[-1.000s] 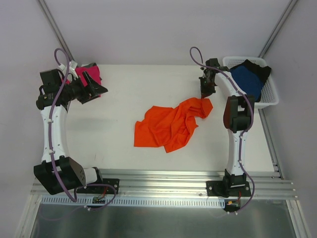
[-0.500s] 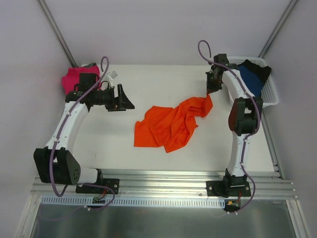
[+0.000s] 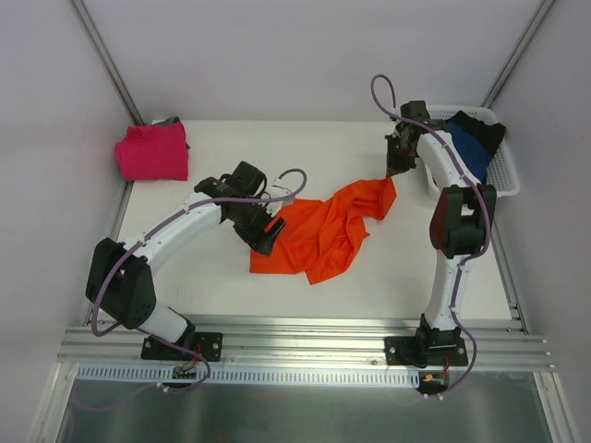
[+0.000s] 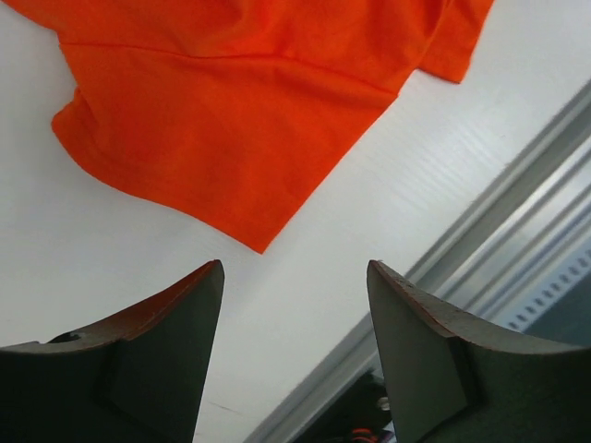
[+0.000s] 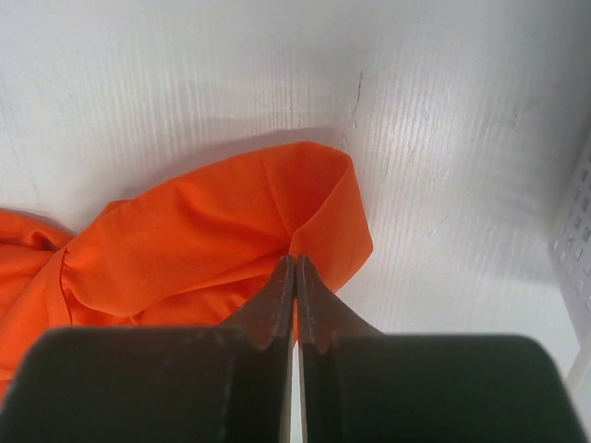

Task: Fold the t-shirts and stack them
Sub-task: Flatten the tshirt out

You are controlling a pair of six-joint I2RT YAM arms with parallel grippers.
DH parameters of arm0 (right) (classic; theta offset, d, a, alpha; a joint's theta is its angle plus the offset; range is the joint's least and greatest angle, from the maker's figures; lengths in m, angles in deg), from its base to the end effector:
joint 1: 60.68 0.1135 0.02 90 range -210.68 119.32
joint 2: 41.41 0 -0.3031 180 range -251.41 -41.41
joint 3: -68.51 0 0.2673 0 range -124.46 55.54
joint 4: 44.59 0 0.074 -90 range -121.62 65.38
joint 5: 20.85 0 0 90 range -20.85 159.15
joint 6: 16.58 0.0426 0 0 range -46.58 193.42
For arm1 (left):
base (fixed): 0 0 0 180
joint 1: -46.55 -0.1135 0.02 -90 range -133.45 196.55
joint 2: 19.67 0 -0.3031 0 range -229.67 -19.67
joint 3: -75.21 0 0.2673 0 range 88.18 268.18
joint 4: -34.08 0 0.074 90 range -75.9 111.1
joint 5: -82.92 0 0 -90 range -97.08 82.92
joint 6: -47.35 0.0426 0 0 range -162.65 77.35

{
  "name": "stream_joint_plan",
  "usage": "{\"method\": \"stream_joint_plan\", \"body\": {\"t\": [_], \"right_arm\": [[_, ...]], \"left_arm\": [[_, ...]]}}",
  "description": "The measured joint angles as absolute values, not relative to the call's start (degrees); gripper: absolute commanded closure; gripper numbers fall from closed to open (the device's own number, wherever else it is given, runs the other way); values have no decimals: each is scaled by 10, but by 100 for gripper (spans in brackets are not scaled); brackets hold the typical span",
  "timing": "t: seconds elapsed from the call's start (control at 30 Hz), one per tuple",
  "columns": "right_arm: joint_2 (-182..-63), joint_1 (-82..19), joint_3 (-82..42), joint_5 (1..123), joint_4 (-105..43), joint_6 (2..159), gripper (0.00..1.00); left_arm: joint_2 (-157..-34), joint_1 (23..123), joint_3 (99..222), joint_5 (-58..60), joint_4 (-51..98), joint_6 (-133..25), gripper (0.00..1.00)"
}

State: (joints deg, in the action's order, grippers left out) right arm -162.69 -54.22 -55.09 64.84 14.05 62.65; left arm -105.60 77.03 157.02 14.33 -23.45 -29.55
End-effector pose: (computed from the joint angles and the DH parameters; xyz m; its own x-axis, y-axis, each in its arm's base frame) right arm 0.5055 0.0605 0.2864 -0.7836 -0.2763 -0.5565 -0.3054 0.9513 -0.0422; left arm 0.2671 -0.1752 0.2966 -0.5978 0.5967 -0.5353 0.7773 0.5946 -0.2053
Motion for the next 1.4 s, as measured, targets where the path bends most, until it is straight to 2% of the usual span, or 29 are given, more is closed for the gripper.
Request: {"method": "stream_joint_plan", "body": {"t": [0.27, 0.5, 0.87, 1.4], "right_arm": [[-1609, -542, -533, 648, 140, 627, 99], [-1597, -542, -532, 648, 140, 627, 99], [-1577, -543, -491, 648, 137, 624, 99], [-1563, -552, -486, 644, 137, 622, 99]], "left_arm": [[-1062, 853, 1522, 18, -216, -236, 36], [-1136, 927, 1564, -28, -198, -216, 36], [-1244, 1023, 1673, -45, -169, -195, 38], [-1272, 1103, 1681, -27, -167, -224, 40]]}}
